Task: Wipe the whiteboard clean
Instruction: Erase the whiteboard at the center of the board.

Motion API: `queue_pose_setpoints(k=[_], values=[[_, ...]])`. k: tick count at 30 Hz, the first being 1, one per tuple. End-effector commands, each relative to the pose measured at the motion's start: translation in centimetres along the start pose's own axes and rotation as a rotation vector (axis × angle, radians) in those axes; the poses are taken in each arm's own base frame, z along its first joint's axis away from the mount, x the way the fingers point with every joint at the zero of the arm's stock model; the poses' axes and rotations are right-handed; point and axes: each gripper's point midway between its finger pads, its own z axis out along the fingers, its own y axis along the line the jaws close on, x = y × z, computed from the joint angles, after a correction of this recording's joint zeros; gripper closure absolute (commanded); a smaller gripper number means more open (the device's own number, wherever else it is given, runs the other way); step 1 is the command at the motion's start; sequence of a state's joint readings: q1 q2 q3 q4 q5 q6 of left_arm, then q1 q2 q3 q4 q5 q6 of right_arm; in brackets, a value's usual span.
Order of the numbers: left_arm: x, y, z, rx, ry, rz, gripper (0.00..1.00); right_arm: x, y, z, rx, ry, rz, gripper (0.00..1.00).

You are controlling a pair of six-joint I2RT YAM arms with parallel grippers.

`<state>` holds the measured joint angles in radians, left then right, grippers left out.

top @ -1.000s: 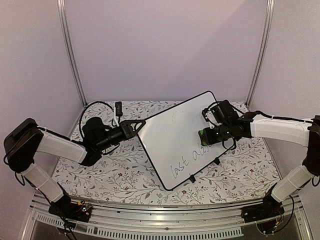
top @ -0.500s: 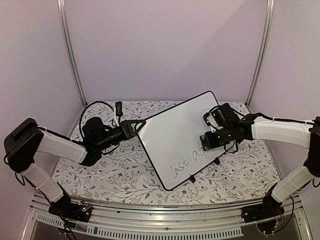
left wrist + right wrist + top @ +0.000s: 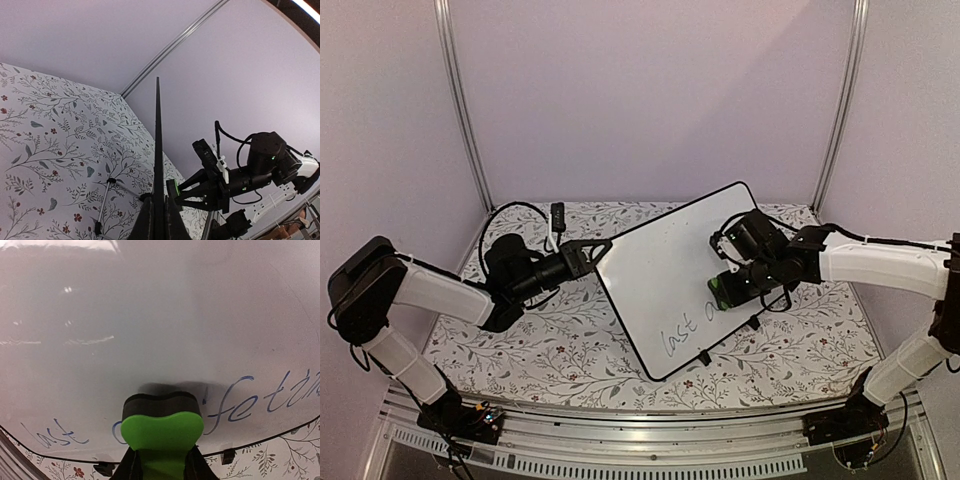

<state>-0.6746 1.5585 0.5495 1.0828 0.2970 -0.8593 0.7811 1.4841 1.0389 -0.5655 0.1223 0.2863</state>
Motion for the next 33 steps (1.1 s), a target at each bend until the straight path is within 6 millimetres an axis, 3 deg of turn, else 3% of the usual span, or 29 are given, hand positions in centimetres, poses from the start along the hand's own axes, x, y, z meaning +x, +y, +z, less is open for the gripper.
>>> queue_pose_setpoints(k=[1, 6, 13, 18, 26, 33], values=[[2.6, -0.1, 0.6, -0.011, 0.097, 0.001, 1.0, -2.4, 4.0, -2.3, 0.017, -0.093, -0.124, 1.0], [2.7, -0.2, 0.7, -0.01, 0.097, 0.001, 1.0, -1.8, 10.2, -1.4, -0.065, -0.183, -0.183, 1.0], [2.6, -0.7, 0.5, 0.005, 0.094, 0.013, 1.0, 0.5, 14.2, 1.4, -0.074, -0.177, -0.209, 1.0], [2.4, -1.0, 0.4, 0.015, 0.088, 0.017, 1.0, 1.2, 14.9, 1.6, -0.075, -0.182, -0.187, 1.0], [2.5, -1.2, 0.4, 0.026, 0.09, 0.014, 1.0, -1.2, 14.5, 0.4, -0.048, -0.321, -0.134, 1.0], [2.5, -1.3, 0.4, 0.029, 0.089, 0.017, 1.0, -0.2, 14.4, 1.9, -0.037, -0.31, -0.147, 1.0]])
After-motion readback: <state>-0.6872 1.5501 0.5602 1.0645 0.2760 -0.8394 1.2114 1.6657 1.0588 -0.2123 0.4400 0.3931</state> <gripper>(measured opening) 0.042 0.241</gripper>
